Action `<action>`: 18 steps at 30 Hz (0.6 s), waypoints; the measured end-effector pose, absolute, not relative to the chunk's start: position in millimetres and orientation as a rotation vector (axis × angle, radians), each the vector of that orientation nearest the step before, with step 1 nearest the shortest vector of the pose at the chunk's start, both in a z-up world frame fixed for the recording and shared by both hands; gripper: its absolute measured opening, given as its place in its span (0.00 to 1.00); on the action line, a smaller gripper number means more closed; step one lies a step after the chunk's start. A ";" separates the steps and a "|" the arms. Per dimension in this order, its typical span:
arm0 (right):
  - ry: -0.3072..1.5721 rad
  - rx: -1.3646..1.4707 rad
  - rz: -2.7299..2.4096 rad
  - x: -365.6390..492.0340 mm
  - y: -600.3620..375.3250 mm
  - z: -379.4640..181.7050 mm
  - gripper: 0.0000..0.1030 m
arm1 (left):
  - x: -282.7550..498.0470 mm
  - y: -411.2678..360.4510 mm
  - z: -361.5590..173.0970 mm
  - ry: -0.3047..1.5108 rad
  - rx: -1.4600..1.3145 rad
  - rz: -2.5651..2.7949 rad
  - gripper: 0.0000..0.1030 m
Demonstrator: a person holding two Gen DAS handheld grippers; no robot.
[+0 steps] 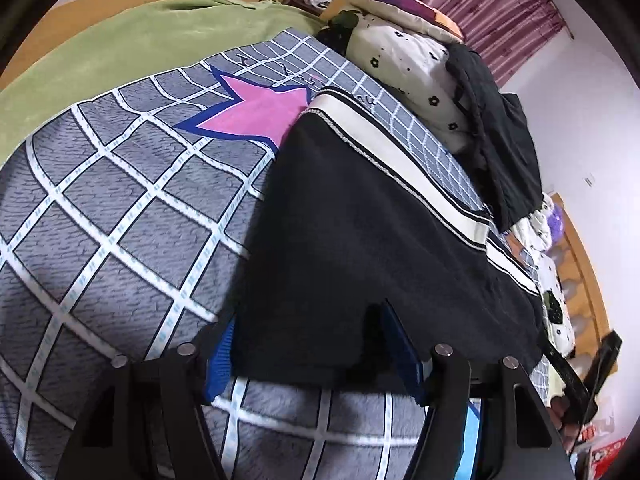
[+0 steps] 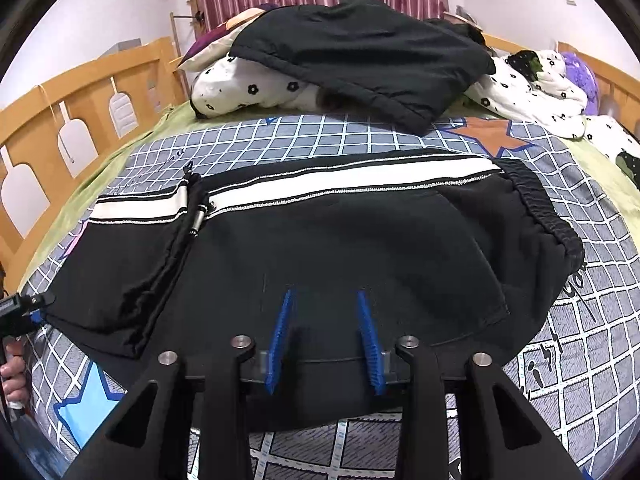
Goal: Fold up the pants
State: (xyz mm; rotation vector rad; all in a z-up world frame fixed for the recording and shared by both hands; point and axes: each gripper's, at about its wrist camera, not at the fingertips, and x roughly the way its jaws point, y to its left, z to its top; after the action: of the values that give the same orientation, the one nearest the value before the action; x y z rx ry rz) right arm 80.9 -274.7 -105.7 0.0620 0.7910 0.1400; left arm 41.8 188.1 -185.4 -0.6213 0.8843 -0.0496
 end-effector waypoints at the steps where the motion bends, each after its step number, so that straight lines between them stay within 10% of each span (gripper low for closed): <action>1: 0.790 0.068 0.135 80.2 -276.5 -106.2 0.36 | 41.8 188.6 -183.8 0.894 -0.609 -0.031 0.39; 4: 0.808 0.065 0.088 83.0 -284.7 -107.4 0.37 | 40.3 187.1 -169.5 0.883 -0.567 0.015 0.24; 18: 0.777 0.106 0.002 73.1 -353.4 -95.6 0.38 | 56.7 -32.9 -42.8 0.638 -0.042 -0.156 0.14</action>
State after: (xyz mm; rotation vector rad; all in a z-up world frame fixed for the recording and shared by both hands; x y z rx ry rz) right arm 73.1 -353.4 -95.6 0.1062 0.7766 0.0019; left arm 56.7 -32.9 -42.8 -0.0420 0.6377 -0.1561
